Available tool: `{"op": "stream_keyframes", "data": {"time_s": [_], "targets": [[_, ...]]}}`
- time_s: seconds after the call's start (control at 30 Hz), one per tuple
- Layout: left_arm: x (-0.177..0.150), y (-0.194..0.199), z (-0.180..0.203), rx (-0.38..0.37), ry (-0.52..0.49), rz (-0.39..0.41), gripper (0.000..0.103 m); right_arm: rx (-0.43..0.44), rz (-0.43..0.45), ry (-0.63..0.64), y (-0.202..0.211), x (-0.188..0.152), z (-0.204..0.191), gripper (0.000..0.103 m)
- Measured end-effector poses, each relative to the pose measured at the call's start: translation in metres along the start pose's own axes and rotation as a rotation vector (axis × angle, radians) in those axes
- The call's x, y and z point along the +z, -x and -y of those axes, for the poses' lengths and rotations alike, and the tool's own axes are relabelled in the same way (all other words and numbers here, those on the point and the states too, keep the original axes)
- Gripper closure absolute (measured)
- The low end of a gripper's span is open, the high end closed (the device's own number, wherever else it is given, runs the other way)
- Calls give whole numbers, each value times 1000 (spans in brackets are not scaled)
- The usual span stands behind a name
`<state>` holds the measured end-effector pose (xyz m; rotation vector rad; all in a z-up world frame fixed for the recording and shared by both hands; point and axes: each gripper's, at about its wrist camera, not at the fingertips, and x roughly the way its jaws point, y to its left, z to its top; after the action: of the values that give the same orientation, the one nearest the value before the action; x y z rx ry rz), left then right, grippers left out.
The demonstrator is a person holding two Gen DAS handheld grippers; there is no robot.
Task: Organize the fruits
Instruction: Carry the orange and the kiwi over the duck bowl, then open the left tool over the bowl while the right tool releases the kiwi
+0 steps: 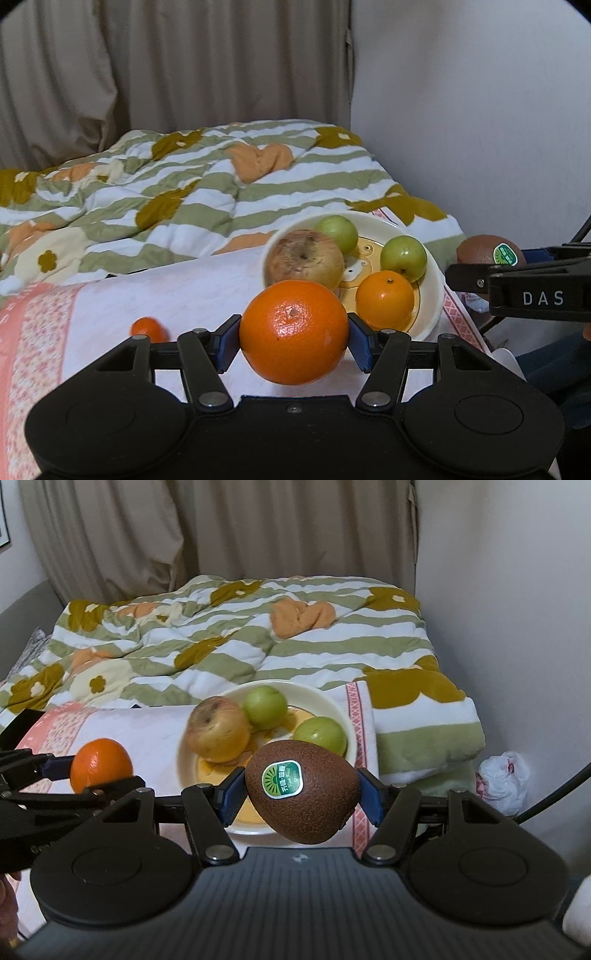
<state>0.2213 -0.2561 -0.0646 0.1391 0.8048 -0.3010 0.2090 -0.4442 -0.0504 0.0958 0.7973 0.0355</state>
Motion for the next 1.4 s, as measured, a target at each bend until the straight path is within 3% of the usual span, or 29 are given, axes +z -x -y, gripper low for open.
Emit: {"op": "stream_keyframes", "data": {"time_s": [0.27, 0.53, 0.57, 0.67, 0.7, 1.0, 1.4], "targets": [[8, -49, 17, -35, -72, -78, 40, -23, -43, -53, -34, 8, 15, 25], [11, -72, 26, -40, -110, -129, 39, -36, -58, -71, -47, 11, 20, 25], [12, -73, 26, -42, -109, -131, 38, -36, -57, -73, -48, 12, 21, 25], [14, -69, 24, -57, -106, -105, 12, -38, -52, -73, -49, 16, 21, 25], [15, -67, 24, -54, -107, -97, 9, -39, -49, -70, -49, 18, 21, 25], [15, -51, 6, -21, -86, -83, 9, -17, -30, -1, -58, 37, 6, 25], [5, -28, -31, 60, -7, -64, 9, -20, -22, 224, -96, 42, -34, 25]]}}
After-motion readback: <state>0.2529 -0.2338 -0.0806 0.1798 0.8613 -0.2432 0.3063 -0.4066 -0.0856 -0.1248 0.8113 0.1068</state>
